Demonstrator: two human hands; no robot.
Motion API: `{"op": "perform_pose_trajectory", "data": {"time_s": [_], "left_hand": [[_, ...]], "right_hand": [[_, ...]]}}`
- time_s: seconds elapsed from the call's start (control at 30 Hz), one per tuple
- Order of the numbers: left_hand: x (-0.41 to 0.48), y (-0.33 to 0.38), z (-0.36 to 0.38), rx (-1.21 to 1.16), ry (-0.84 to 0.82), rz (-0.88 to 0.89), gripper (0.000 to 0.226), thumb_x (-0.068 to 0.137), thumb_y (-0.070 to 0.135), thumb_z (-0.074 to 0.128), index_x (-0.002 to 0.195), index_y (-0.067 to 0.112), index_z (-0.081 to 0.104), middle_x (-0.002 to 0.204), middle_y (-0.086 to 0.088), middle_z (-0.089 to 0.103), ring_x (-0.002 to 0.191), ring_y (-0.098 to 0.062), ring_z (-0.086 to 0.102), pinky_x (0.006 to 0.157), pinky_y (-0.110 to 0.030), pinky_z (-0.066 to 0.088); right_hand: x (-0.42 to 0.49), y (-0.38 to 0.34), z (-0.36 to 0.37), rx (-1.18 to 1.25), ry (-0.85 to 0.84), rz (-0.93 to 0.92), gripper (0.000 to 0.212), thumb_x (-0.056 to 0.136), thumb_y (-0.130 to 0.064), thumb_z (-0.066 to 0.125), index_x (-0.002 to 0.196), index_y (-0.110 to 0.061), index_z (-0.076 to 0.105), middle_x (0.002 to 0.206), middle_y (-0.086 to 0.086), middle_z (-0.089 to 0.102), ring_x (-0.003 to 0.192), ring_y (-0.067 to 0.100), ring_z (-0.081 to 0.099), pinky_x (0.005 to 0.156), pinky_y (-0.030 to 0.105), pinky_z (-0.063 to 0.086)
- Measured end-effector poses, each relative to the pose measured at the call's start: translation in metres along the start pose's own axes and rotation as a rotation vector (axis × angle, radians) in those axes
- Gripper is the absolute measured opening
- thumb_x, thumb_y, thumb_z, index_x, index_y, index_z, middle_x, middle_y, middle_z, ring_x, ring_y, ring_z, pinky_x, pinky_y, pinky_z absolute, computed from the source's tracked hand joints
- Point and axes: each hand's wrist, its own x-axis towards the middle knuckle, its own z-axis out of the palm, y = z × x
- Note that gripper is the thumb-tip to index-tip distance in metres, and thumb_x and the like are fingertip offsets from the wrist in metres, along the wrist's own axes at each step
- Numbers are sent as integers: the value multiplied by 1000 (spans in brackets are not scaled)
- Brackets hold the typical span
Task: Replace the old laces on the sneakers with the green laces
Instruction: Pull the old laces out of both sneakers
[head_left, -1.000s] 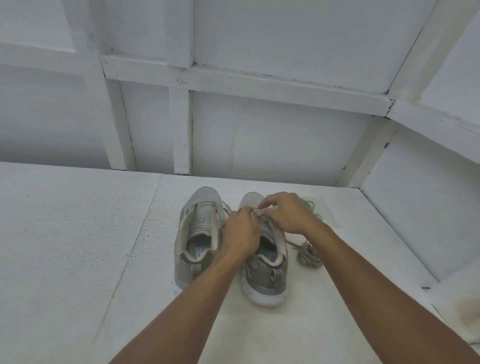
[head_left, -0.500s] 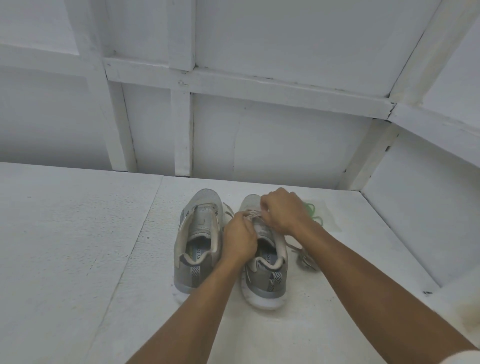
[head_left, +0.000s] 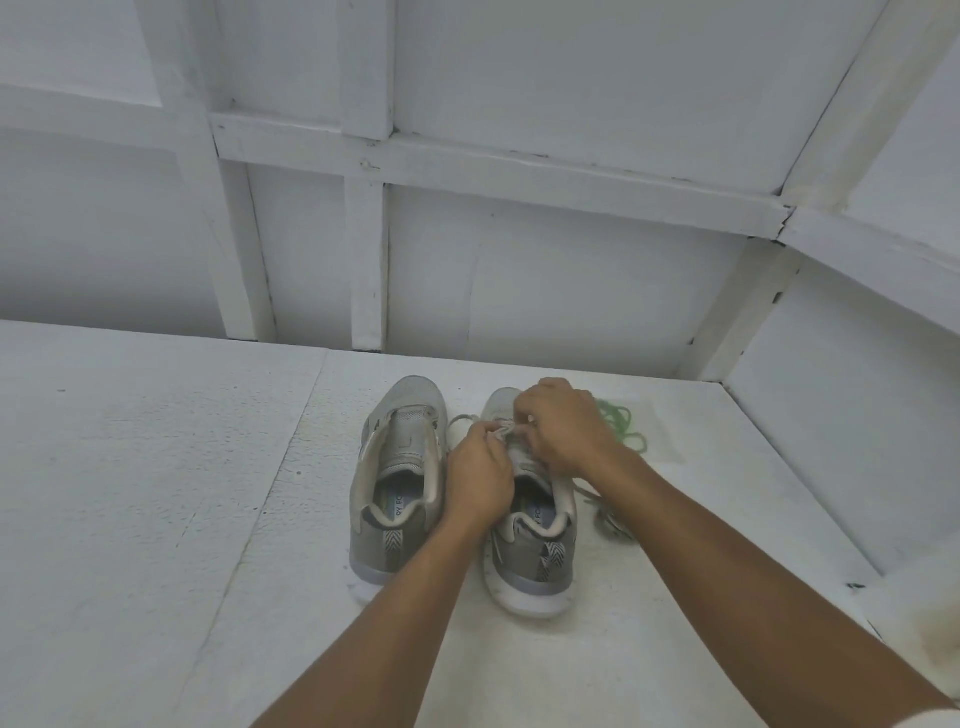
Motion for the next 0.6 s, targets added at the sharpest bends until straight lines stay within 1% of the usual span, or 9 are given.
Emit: {"op": "perform_pose_trajectory", "data": {"time_s": [0.13, 0.2, 0.27, 0.33, 0.37, 0.43, 0.5, 0.53, 0.6], "left_hand": [[-1, 0, -1, -28, 8, 4, 32, 102, 15, 34, 123, 6, 57, 113, -15, 65, 107, -29, 59, 90, -31, 44], [-1, 0, 1, -49, 12, -4, 33, 101, 15, 34, 122, 6, 57, 112, -16, 66, 105, -31, 60, 91, -35, 47], [-1, 0, 2, -54, 18, -14, 33, 101, 15, 34, 122, 6, 57, 111, -16, 66, 104, -31, 61, 91, -37, 48], [-1, 0, 3, -56, 22, -22, 33, 101, 15, 34, 122, 6, 57, 111, -16, 66, 105, -31, 60, 91, -37, 47], [0, -1, 3, -56, 24, -24, 33, 100, 15, 34, 121, 6, 57, 111, -16, 66, 105, -32, 60, 92, -37, 47], [0, 0, 3, -56, 23, -29, 33, 100, 15, 34, 121, 6, 57, 112, -17, 66, 105, -32, 60, 91, -38, 47], [0, 0, 3, -60, 22, -30, 32, 100, 15, 34, 121, 6, 57, 112, -17, 66, 105, -32, 60, 90, -38, 48], [0, 0, 3, -61, 23, -27, 32, 100, 15, 34, 120, 7, 58, 111, -16, 66, 104, -32, 60, 90, -38, 48], [-1, 0, 2, -57, 26, -14, 32, 100, 15, 34, 119, 7, 58, 109, -16, 67, 102, -32, 61, 89, -39, 48]], "right_hand": [[2, 32, -19, 39, 237, 269, 12, 94, -23, 53, 94, -18, 64, 103, 3, 64, 107, 29, 51, 81, 36, 37], [3, 43, -23, -39, 242, 384, 14, 93, -20, 52, 102, -15, 61, 108, 6, 62, 106, 30, 51, 78, 36, 36], [4, 40, -22, 6, 184, 399, 28, 92, -21, 52, 118, -14, 56, 122, 7, 57, 115, 32, 48, 88, 40, 39], [3, 25, -15, 128, 112, 270, 41, 93, -28, 52, 133, -20, 48, 141, 5, 46, 131, 30, 38, 103, 45, 35], [3, 16, -9, 126, 63, 185, 42, 93, -34, 52, 134, -24, 49, 147, 1, 41, 137, 28, 30, 109, 46, 30], [2, 1, 2, 48, -45, 76, 34, 93, -42, 53, 123, -29, 58, 152, -5, 35, 145, 24, 15, 115, 49, 19], [2, -4, 8, -7, -94, 45, 22, 94, -40, 53, 108, -26, 64, 148, -7, 39, 147, 23, 9, 115, 49, 15], [2, -2, 7, -10, -85, 46, 17, 95, -37, 53, 101, -25, 64, 143, -8, 45, 147, 23, 12, 114, 48, 16], [3, 7, 0, 12, 24, 98, 10, 94, -30, 56, 90, -25, 63, 122, -7, 59, 138, 26, 30, 107, 45, 26]]}}
